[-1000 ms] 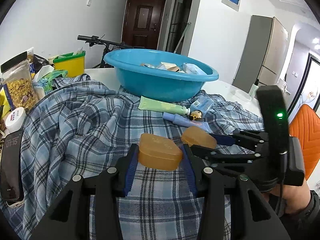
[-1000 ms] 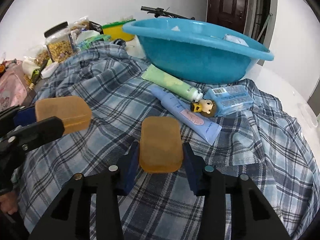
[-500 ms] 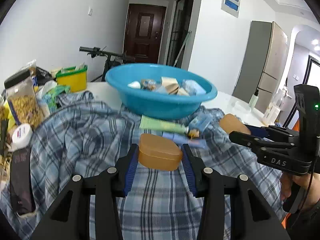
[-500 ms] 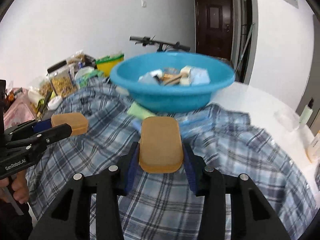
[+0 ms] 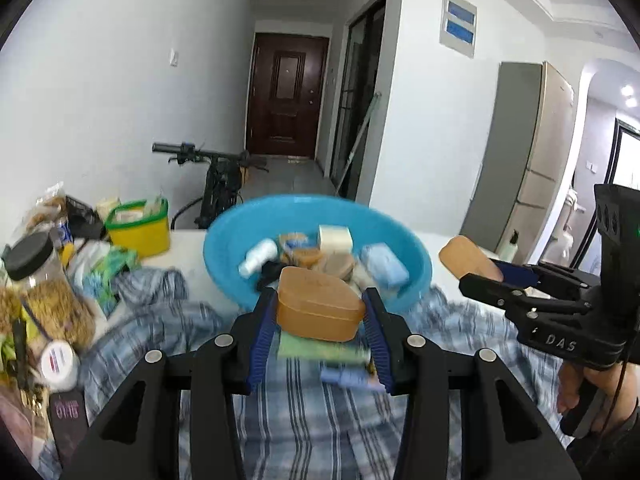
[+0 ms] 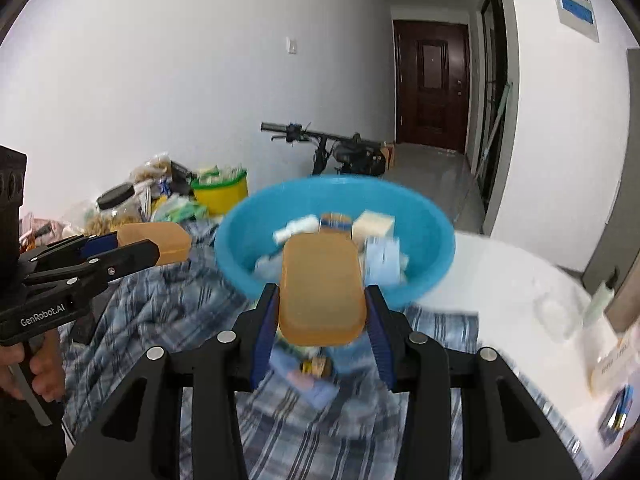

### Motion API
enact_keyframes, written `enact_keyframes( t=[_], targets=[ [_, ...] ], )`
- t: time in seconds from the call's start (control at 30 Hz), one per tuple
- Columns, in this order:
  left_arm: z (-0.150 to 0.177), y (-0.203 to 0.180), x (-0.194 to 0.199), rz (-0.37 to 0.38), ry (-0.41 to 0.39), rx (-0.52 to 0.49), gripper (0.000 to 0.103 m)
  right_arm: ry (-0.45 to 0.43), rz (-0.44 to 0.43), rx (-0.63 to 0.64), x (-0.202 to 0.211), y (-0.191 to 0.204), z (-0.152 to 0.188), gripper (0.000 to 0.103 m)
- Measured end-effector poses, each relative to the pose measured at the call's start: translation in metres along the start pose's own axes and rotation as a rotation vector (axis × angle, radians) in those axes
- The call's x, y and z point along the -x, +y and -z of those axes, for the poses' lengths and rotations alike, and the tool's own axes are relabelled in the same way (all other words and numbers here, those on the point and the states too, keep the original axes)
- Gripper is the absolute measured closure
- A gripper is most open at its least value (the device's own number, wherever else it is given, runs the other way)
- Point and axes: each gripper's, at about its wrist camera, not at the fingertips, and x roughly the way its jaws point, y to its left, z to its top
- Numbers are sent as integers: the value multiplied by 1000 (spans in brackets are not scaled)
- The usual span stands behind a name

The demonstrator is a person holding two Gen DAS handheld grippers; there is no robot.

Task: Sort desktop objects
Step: 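Carry both held orange soap boxes over the turquoise basin, then lower the orange box into the basin and open the left tool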

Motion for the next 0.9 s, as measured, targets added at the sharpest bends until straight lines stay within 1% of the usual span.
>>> enact_keyframes(
  t=[0.07,0.23,0.33,0.43,0.57,0.63,0.7,0.83,0.9],
  targets=[
    [-21,0,-3,-6,-19,-6,57,-16,-11,9,-5,-2,-17,62],
    [-61,-3,-20,-28,-48,-40,57,-44,-16,11,-24,-10,-54,62],
    [-80,0,-37,-28,-53,-45,57,-48,-12,12,-40,-15,-72,62],
    [-92,4,-56,-35,-46,-48,57,-30,-14,-6,-62,-21,-83,62],
    [-97,11,-85,-18,-28,-49,57,-22,-7,20,-82,-23,-90,62],
    [-98,14,-102,-28,-19,-50,57,-26,-2,17,-89,-26,-94,62],
    [-96,19,-116,-41,-5,-50,57,-25,-5,8,-96,-29,-95,62],
    [-88,26,-140,-34,28,-32,57,-16,-2,5,-104,-33,-91,62],
    [-86,26,-147,-30,30,-36,57,-5,1,0,-107,-35,-90,62]
  ],
)
